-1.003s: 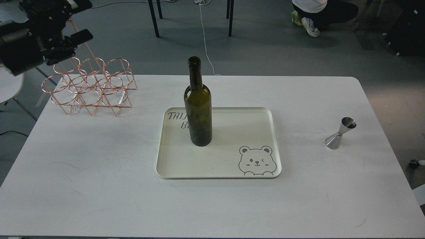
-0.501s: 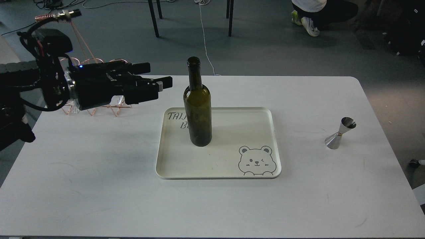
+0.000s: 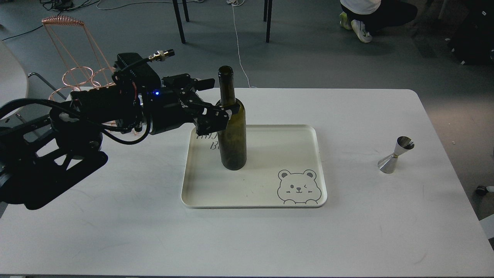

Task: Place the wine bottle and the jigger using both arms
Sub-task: 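Reach the left gripper to the green wine bottle neck and grasp it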

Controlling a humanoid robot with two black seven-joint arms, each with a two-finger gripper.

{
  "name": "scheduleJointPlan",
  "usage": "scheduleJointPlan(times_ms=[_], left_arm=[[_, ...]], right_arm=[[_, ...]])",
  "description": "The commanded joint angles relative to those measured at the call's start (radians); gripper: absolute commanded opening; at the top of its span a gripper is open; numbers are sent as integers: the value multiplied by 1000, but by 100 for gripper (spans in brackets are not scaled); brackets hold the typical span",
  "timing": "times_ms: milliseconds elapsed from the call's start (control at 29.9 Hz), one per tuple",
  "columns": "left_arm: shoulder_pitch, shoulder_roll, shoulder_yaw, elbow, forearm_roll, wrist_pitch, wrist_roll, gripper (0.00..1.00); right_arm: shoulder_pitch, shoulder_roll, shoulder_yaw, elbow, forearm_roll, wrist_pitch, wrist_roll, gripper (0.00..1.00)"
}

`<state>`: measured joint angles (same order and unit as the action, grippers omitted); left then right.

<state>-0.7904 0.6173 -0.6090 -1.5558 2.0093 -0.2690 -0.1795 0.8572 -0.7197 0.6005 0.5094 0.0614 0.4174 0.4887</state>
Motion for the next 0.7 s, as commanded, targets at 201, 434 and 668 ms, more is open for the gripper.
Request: scheduleJointPlan(times_ms=[201, 434, 668], left_arm=[[-10, -11, -5, 11, -7, 17, 35, 32], [-9, 4, -20, 7, -12, 19, 37, 15], [-15, 68, -101, -24, -145, 14, 29, 10]], right_arm=[[-1, 0, -2, 0, 0, 0, 0, 97], [-4, 2, -2, 0, 0, -3, 0, 97], [-1, 2, -4, 0, -2, -3, 0, 97]])
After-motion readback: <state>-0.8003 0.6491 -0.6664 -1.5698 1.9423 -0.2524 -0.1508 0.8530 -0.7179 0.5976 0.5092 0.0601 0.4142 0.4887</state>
